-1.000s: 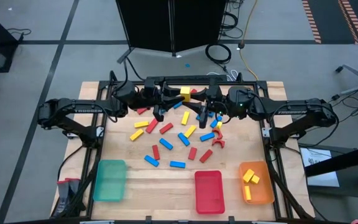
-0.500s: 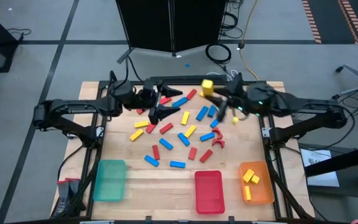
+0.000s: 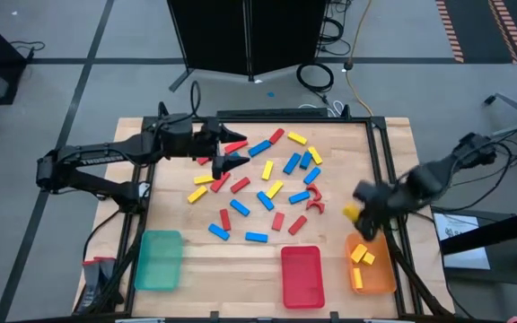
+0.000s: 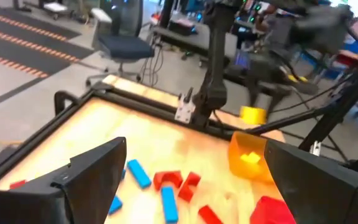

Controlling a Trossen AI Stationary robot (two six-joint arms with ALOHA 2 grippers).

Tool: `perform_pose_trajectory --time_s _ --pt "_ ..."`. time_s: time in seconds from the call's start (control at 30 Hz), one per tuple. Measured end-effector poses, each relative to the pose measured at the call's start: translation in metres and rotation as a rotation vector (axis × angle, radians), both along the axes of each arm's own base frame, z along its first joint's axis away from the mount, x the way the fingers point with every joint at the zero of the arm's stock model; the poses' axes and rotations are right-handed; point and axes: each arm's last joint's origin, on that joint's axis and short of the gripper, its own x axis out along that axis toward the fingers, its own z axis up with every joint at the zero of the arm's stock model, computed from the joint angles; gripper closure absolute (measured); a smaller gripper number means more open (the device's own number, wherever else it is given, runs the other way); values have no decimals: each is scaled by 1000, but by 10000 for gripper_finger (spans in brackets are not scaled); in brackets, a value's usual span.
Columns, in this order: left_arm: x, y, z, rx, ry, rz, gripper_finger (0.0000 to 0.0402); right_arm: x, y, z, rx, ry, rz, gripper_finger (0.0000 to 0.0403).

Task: Sort blocks
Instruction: Put the yellow block into the orange bin

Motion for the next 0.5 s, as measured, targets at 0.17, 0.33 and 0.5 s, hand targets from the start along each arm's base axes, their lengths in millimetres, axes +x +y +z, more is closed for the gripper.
perform_pose_trajectory --time_s 0.17,0.33,0.5 --pt "1 0 -2 -1 12 6 14 -5 43 -17 65 97 50 286" --pt "1 1 -2 0 13 12 14 -14 82 -30 109 146 30 286" --pt "1 1 -2 1 13 12 14 -20 115 -49 101 214 10 286"
